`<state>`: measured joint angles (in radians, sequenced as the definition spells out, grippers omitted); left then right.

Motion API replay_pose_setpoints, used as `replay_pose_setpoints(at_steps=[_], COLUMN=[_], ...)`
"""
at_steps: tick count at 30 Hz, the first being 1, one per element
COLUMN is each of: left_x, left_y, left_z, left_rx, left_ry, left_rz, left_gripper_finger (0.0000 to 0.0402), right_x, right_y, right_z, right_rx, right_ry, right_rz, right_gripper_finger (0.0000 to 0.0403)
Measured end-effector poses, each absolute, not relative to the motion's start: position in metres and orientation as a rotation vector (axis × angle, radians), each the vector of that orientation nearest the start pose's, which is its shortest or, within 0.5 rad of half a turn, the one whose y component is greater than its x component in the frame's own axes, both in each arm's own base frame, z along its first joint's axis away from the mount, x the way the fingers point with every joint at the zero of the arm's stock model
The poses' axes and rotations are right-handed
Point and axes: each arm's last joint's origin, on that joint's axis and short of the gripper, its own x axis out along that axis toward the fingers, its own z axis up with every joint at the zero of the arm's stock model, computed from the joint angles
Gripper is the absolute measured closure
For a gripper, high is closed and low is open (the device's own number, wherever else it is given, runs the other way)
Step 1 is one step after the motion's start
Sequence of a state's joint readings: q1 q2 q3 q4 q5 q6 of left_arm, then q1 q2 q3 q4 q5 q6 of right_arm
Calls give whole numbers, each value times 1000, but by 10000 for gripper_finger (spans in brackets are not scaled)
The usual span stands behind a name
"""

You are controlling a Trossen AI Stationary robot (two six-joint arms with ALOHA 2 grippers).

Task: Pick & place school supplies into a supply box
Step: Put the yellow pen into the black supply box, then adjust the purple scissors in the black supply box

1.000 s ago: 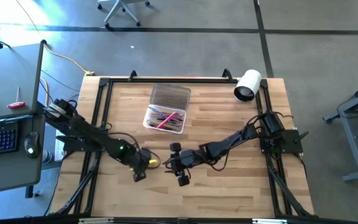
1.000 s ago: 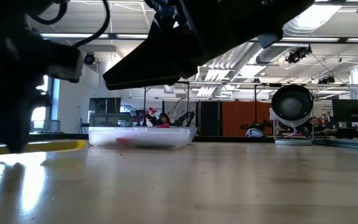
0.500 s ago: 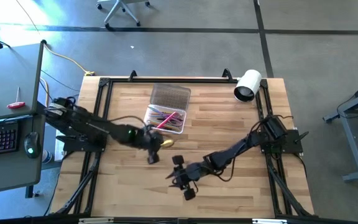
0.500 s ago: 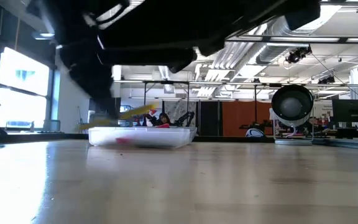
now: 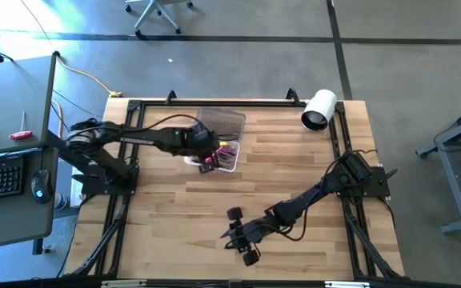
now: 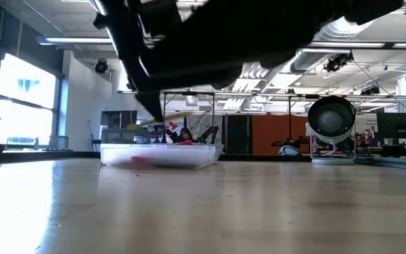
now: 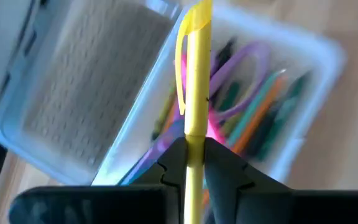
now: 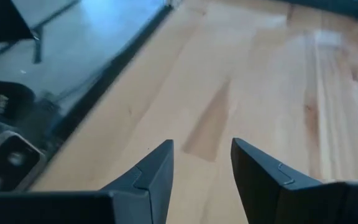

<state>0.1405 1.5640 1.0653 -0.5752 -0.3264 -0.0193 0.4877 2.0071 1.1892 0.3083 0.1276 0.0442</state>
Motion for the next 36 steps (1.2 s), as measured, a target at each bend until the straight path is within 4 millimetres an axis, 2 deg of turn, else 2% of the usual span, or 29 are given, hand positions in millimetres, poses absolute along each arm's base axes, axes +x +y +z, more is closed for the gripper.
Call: replay_pose_setpoints(at_steps=[4,11,16,22,28,33,36], left_x=[305,318,323,326,335,348,347], left_y=[62,58,40,11,-7,-23,-22], left_z=[196,172,169,170,185,223,235], left_rx=[58,51,-28,-28,33,127,227], left_ry=[1184,1220,1212,1197,1146,1069,1115], left_rz=[453,407,306,207,221,341,403], left_gripper_finger=[301,254,239,251,254,255,254], right_x=[378,379,379,378,378,378,376], right_y=[195,192,192,192,192,192,193], right_z=[155,155,155,154,154,153,152], right_rx=[-130,-139,-138,-142,-142,-141,-146], right_ry=[525,529,531,539,539,552,565], right_rz=[307,277,274,273,274,272,274], right_gripper_finger=[263,263,263,263,263,263,263])
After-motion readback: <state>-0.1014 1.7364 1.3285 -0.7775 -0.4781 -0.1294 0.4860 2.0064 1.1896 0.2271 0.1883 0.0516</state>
